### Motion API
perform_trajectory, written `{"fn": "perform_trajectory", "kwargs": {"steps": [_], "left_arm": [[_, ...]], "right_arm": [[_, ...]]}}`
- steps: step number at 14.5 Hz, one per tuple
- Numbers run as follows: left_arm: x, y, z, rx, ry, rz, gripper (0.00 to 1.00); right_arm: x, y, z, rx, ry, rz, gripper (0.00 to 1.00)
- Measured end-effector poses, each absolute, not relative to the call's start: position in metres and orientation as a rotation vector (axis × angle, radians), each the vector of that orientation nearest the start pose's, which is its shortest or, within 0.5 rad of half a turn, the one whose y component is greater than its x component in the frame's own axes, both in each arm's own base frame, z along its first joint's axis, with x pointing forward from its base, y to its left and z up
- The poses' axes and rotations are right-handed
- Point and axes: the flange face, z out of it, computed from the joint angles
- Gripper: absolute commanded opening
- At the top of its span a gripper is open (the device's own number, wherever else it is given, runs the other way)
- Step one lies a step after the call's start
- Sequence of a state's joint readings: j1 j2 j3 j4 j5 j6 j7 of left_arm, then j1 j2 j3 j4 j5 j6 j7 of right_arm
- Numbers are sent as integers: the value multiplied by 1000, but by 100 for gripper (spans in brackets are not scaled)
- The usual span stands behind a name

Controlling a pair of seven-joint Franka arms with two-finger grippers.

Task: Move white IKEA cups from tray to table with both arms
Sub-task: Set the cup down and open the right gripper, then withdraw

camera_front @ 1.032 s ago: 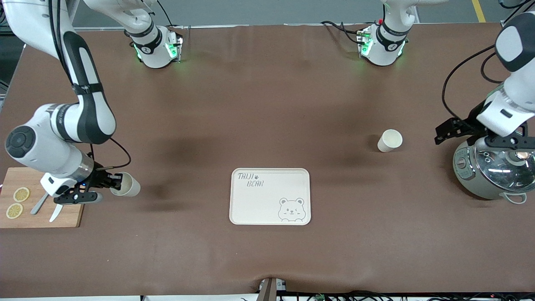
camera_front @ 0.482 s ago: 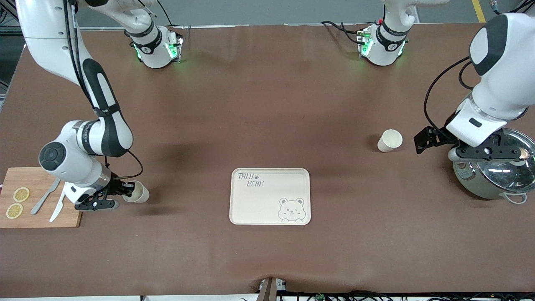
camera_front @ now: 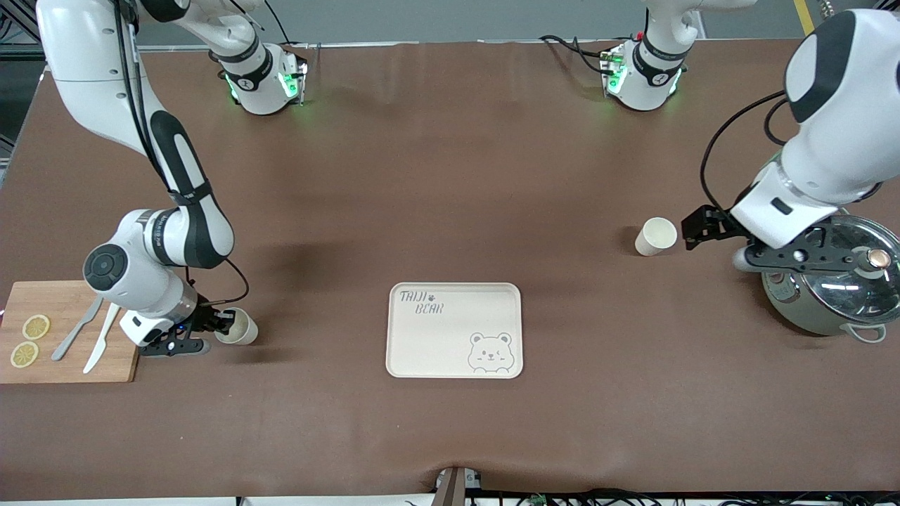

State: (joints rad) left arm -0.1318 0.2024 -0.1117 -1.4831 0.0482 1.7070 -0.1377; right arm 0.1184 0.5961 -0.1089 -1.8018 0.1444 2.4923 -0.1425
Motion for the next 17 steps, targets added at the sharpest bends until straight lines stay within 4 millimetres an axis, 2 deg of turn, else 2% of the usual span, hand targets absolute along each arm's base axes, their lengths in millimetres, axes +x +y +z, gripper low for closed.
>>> {"fn": "perform_trajectory", "kwargs": {"steps": [5,7,9,10,17], "left_arm": [[607,-156,542,-3104,212,50,100],[607,-157,543,-3105,213,47,100],[608,-156,544,-3105,211,45,100],[608,-155,544,-3106,208,45,100],[603,-135,558,-3111,165,67,100]], "right_arm": [[665,12,218,-3107,-89,-171,0],[665,12,217,-3107,-88,-173,38],[666,12,218,-3106,-89,-177,90],[666,13,218,-3106,-90,-177,100],[668,13,221,-3105,-93,-189,100]]}}
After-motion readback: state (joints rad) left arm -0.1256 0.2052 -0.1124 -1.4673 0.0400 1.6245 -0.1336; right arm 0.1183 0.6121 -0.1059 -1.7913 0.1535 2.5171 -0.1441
